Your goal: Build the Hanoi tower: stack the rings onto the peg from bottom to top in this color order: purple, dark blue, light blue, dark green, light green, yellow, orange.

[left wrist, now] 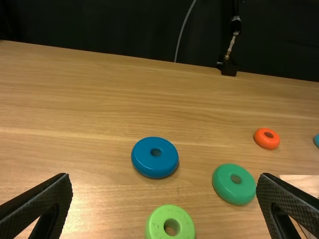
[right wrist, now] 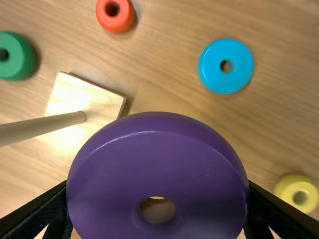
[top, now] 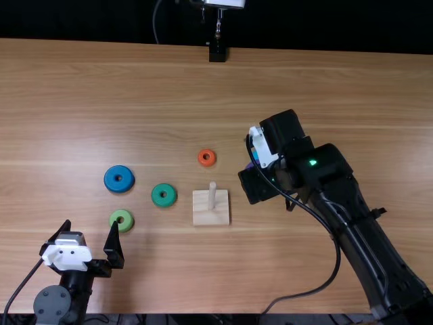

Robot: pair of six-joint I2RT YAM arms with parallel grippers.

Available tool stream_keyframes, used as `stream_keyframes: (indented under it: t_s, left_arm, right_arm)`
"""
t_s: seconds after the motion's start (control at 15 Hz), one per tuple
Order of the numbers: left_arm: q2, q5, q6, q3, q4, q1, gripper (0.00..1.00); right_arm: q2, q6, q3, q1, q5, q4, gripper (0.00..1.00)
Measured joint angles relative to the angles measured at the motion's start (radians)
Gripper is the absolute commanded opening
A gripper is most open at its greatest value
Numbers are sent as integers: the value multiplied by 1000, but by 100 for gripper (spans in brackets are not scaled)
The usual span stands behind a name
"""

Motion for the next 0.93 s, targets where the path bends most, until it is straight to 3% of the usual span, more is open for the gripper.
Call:
stream_keyframes:
  t_s: [0.13, 0.53, 0.93]
  left_arm:
    - [0, 0, 0, 0, 0, 0, 100]
    - [0, 0, 0, 0, 0, 0, 100]
    - [0, 0, 0, 0, 0, 0, 100]
  right_arm:
    - [0, 0, 89, 10, 0, -61, 0]
    - [0, 0, 317, 179, -2, -221, 0]
    - [92, 1, 370, 203, -1, -221, 0]
